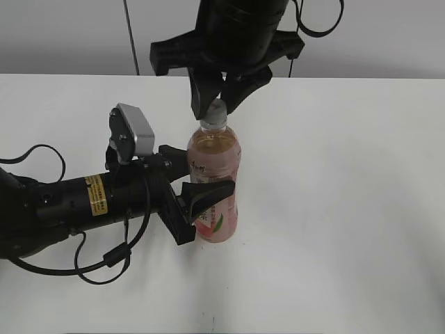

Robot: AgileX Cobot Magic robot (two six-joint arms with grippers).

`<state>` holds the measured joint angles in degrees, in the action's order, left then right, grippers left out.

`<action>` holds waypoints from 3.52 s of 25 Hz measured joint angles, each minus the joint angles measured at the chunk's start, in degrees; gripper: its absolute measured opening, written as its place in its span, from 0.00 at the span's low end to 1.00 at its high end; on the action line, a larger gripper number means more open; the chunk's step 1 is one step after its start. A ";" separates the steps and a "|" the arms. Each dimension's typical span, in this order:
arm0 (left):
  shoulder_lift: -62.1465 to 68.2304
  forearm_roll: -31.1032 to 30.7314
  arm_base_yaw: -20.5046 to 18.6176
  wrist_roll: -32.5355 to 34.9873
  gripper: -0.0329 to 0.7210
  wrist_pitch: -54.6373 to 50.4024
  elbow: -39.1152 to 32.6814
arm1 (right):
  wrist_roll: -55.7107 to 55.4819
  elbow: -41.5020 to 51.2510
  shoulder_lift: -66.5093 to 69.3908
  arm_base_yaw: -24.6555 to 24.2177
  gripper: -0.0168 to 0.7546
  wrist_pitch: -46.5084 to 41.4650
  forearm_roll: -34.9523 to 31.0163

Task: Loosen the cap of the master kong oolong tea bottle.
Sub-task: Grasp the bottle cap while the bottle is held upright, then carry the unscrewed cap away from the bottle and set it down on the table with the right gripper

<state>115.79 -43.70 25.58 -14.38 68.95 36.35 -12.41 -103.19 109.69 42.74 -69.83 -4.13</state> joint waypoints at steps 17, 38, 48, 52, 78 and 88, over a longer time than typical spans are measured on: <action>0.00 0.24 0.00 -0.17 0.56 -0.05 0.00 | 79.04 -0.11 -0.11 0.00 0.37 0.11 -0.84; 0.00 -0.28 0.00 0.04 0.56 -0.05 0.00 | 55.84 -0.11 -6.33 -0.14 0.37 0.01 -0.85; 0.00 -3.33 -0.11 0.23 0.56 0.12 0.00 | 14.42 3.96 -7.69 -10.61 0.37 -0.03 6.90; 0.00 -3.86 -0.11 0.23 0.56 0.22 0.00 | 11.73 12.16 -7.76 -14.67 0.37 0.02 6.90; 0.00 -4.56 -0.11 0.23 0.56 0.35 0.00 | 7.38 47.53 -0.41 -22.06 0.37 29.82 6.84; 0.00 -4.61 -0.11 0.23 0.56 0.35 0.00 | 7.92 47.53 -0.30 -22.06 0.74 29.56 5.66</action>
<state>115.79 -48.31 25.47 -14.15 69.30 36.35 -4.49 -55.66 109.39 20.69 -40.27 1.53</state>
